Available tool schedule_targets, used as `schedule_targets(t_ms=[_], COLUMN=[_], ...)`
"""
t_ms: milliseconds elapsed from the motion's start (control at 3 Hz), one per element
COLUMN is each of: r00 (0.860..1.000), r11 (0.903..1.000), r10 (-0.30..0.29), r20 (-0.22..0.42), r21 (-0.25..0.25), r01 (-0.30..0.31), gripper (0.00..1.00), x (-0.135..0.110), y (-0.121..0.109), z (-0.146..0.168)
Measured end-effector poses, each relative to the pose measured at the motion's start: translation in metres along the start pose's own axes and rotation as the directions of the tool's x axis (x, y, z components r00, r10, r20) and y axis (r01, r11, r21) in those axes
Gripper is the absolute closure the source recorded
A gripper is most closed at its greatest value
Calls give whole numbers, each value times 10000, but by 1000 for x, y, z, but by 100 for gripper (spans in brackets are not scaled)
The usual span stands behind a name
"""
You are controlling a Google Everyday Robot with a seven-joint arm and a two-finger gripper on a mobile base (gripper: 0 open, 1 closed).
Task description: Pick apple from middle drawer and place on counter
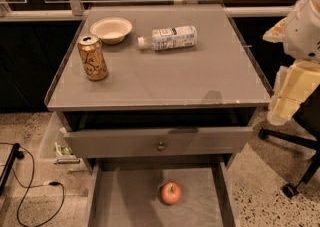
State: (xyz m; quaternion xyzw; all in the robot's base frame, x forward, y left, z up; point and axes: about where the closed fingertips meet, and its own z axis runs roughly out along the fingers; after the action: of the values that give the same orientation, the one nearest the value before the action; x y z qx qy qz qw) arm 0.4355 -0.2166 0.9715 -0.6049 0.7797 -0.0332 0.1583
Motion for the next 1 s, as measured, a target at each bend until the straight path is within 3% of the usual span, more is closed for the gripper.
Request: schedule_targets(t_ms=[333, 667, 1000], r00=[10000, 9991, 9963], r11=[9995, 9980, 9903], r10=[-35, -421, -746], r20=[-71, 61, 432], r21=[-301, -476, -1139], r01=[33, 424, 791], gripper=[0, 0, 0], x=[11, 39, 82], y=[14, 49, 103], z=[18, 62, 150])
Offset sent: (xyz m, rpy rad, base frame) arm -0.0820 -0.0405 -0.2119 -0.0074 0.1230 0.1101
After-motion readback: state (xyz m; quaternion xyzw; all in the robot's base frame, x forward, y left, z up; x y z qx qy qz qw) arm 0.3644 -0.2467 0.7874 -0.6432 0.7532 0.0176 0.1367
